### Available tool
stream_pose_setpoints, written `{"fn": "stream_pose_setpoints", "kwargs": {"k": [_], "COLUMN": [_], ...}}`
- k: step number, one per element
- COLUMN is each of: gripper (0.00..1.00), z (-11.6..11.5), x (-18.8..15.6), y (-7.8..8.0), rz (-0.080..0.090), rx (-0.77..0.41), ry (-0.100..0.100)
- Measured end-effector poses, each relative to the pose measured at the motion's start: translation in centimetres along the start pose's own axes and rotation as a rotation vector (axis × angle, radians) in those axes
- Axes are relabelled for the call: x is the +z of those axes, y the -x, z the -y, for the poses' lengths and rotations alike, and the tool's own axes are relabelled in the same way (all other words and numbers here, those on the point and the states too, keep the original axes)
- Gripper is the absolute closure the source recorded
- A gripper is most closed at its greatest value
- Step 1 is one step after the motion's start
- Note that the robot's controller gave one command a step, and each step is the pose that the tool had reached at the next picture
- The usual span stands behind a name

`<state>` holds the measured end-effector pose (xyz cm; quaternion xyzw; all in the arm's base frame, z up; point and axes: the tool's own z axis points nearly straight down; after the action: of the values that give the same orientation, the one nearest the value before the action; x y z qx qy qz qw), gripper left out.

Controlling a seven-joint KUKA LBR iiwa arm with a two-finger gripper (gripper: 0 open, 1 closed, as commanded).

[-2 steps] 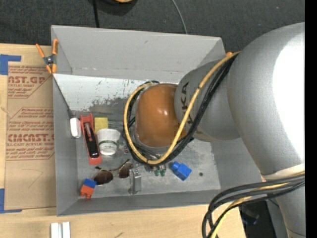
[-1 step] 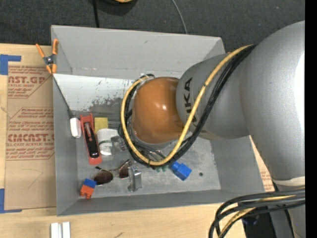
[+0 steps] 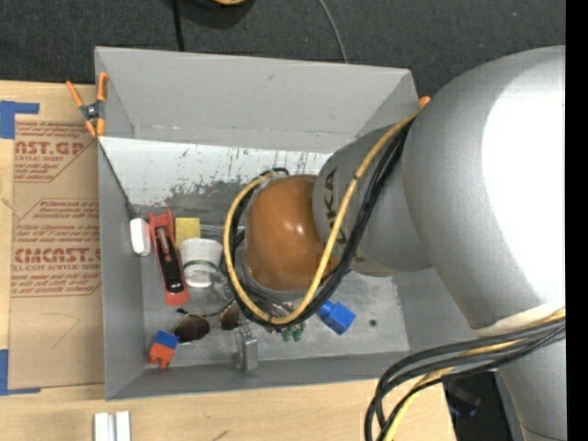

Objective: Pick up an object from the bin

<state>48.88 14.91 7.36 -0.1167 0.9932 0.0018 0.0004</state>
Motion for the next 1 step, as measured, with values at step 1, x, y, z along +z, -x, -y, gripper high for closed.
{"fn": "stream_pose_setpoints", "kwargs": {"k": [1], "gripper": [1.00], "z": [0.03], "x": [1.55], "y": [-0.10], "rz": [0.005], "rx": [-0.071], "ry": [-0.002]}}
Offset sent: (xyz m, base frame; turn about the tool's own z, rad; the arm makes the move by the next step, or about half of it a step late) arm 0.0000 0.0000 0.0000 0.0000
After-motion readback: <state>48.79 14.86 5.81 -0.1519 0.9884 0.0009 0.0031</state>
